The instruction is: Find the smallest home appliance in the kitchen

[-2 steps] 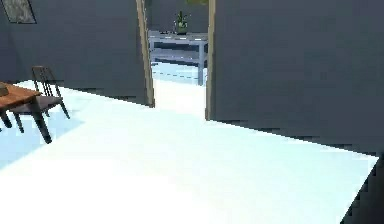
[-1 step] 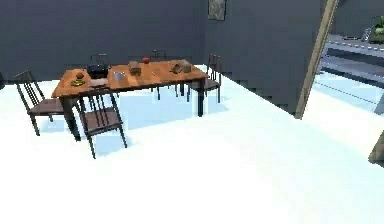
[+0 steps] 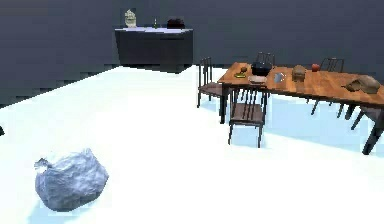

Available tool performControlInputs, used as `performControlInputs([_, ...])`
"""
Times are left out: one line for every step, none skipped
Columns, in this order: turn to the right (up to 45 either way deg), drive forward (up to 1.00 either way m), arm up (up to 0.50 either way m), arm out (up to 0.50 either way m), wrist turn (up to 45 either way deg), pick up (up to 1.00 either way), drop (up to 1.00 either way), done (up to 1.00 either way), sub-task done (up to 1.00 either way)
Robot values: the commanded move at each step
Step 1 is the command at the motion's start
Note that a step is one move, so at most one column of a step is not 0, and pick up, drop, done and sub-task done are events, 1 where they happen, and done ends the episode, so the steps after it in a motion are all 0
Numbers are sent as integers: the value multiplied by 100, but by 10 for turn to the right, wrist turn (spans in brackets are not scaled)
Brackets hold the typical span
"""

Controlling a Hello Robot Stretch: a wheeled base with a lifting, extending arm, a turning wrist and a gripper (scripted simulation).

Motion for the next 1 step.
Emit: performControlInputs([-60, 0, 0, 0, 0, 0, 0, 0, 0])
